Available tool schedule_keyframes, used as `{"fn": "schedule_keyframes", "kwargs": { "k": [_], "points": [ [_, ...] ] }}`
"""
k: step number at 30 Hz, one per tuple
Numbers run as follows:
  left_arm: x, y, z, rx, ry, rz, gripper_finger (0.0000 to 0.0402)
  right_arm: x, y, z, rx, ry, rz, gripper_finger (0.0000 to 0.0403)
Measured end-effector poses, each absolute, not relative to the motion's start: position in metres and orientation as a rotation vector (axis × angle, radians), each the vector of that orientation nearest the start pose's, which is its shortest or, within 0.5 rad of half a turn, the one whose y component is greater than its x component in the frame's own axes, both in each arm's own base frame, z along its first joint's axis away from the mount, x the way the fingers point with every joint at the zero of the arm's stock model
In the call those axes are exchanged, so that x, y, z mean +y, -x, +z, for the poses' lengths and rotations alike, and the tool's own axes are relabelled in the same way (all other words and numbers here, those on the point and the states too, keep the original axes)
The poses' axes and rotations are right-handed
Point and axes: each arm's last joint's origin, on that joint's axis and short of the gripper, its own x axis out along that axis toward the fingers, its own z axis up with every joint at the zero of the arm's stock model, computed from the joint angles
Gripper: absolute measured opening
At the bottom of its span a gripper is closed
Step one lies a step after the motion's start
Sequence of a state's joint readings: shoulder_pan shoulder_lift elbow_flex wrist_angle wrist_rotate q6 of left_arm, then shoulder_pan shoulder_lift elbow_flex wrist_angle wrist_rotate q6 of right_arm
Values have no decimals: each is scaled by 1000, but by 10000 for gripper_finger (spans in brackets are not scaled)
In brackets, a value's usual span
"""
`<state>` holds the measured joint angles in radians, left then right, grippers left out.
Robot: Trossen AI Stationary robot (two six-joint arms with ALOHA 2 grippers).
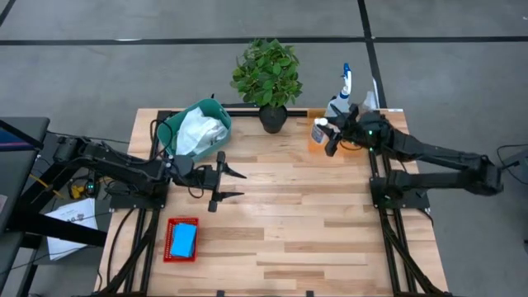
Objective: Pick & Place Kitchen Items
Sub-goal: Put the clear restorer into the orange bin
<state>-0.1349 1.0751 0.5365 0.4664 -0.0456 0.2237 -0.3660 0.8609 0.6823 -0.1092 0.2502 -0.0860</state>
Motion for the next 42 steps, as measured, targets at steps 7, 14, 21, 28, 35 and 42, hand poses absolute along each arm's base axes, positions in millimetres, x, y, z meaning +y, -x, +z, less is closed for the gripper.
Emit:
{"fn": "schedule_keyframes", "kwargs": {
  "k": [7,14,21,28,35,42],
  "points": [
    [-30,-230,255,62,-230,-97,221,-103,-165,290,329,56,-588,111],
    [-30,-230,255,62,-233,-97,221,-125,-160,286,337,53,-578,111],
    [-30,-230,254,64,-233,-97,221,-147,-165,275,355,52,-551,111],
    [-30,-230,253,78,-235,-96,221,-166,-165,262,393,34,-551,111],
    [-25,-230,252,89,-228,-79,221,-178,-169,253,390,1,-533,111],
    [-26,-230,251,99,-209,-79,221,-180,-171,250,399,-25,-535,111]
  ]
}}
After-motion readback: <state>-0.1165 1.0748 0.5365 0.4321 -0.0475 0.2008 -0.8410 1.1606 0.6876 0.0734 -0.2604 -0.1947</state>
